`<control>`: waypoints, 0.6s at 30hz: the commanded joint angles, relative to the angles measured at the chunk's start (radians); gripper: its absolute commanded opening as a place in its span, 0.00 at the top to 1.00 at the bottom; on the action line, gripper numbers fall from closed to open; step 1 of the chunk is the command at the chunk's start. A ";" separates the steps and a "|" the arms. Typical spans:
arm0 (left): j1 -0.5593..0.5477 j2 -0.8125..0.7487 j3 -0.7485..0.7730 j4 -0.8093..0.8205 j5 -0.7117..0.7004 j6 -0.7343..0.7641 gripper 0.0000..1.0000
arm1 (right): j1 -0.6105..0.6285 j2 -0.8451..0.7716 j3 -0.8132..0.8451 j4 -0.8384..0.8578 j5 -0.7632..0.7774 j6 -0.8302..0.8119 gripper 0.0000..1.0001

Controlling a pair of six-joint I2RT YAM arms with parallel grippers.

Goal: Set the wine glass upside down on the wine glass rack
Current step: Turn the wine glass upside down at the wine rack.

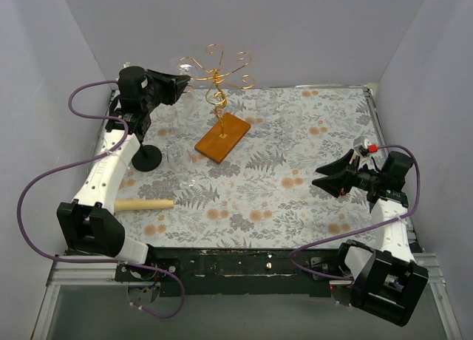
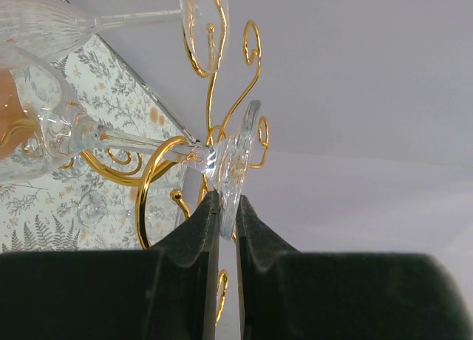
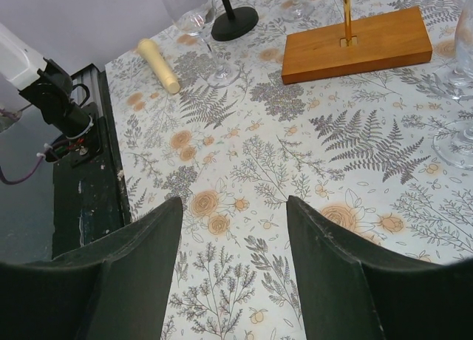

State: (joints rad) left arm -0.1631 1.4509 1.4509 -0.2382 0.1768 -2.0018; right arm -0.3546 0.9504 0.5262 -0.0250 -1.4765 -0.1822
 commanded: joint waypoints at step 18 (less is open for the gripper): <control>0.023 -0.152 -0.072 0.085 0.013 -0.328 1.00 | -0.007 0.011 0.029 -0.032 -0.044 -0.043 0.34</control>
State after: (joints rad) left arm -0.1455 1.3827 1.3865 -0.2142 0.1841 -2.0018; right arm -0.3588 0.9577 0.5262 -0.0540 -1.4769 -0.2054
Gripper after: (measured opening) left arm 0.075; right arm 0.665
